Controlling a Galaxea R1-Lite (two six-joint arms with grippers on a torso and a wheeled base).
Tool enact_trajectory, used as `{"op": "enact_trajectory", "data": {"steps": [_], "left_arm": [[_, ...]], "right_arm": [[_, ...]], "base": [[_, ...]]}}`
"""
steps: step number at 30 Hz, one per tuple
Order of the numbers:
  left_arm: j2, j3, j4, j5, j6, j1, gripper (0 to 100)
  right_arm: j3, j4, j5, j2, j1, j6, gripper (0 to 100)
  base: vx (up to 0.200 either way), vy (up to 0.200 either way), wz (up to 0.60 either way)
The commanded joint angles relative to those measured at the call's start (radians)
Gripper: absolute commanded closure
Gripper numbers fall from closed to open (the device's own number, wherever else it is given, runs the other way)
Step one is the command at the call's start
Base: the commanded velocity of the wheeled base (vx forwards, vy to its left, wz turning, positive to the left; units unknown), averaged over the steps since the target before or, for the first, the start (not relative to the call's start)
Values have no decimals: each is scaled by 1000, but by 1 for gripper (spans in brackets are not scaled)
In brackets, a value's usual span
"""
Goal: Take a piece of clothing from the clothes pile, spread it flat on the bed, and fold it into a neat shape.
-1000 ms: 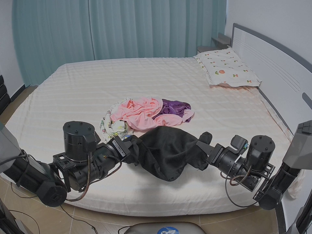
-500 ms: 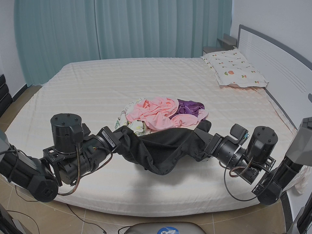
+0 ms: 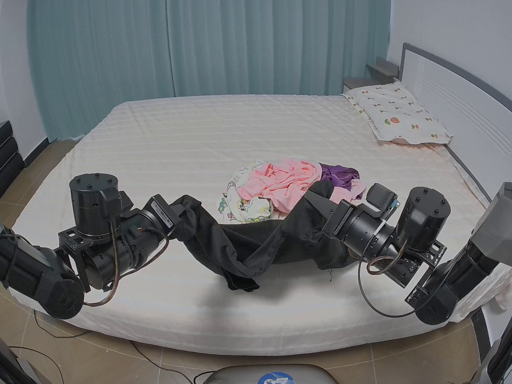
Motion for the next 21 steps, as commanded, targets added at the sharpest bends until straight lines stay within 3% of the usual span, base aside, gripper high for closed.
{"op": "enact_trajectory", "data": {"steps": [1, 21], "left_arm": [[-29, -2, 0, 2, 1, 4, 100], [-121, -35, 60, 2, 24, 70, 100]], "right_arm": [[-62, 14, 0, -13, 36, -10, 100], [-163, 86, 3, -76, 64, -42, 100]], "base": [[0, 200, 0], [0, 200, 0]]}}
